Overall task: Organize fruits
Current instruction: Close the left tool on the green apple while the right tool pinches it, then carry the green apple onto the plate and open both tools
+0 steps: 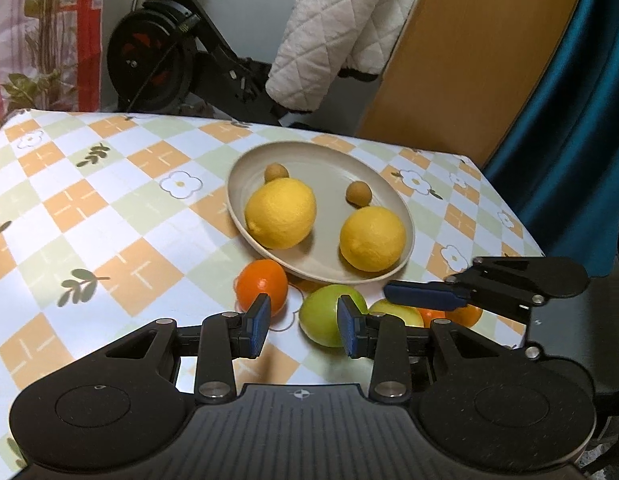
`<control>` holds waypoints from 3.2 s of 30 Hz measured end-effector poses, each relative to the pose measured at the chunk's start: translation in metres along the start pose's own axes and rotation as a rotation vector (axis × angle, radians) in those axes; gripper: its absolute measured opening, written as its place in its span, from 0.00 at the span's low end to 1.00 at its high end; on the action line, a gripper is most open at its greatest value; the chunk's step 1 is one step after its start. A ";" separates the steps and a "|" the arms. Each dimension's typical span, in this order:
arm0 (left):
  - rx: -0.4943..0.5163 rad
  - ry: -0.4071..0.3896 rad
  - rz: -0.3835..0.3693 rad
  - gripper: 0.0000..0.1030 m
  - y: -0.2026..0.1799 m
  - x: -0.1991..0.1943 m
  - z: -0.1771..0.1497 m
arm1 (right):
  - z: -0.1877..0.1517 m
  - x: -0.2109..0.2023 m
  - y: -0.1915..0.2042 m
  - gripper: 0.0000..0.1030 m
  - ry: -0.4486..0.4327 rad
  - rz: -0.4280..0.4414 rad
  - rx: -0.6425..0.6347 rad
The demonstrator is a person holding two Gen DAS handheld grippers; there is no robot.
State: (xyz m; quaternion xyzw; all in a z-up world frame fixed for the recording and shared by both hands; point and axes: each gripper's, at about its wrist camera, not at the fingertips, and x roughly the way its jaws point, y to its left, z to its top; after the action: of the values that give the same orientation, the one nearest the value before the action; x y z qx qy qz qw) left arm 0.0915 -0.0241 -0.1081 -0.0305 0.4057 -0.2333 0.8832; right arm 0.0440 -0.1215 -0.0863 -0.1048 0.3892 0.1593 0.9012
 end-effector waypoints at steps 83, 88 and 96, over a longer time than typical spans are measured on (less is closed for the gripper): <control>-0.041 -0.013 -0.039 0.50 0.002 0.062 0.038 | 0.035 0.036 -0.010 0.41 -0.016 -0.105 -0.129; -0.037 -0.043 -0.033 0.50 0.005 0.044 0.038 | 0.032 0.018 -0.018 0.41 -0.034 -0.105 -0.099; -0.002 -0.106 0.002 0.49 0.001 0.004 0.043 | 0.020 -0.023 -0.043 0.40 -0.091 -0.113 0.031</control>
State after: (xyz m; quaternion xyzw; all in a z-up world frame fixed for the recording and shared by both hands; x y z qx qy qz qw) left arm 0.1253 -0.0305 -0.0829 -0.0434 0.3586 -0.2299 0.9037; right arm 0.0585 -0.1598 -0.0532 -0.1054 0.3435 0.1066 0.9271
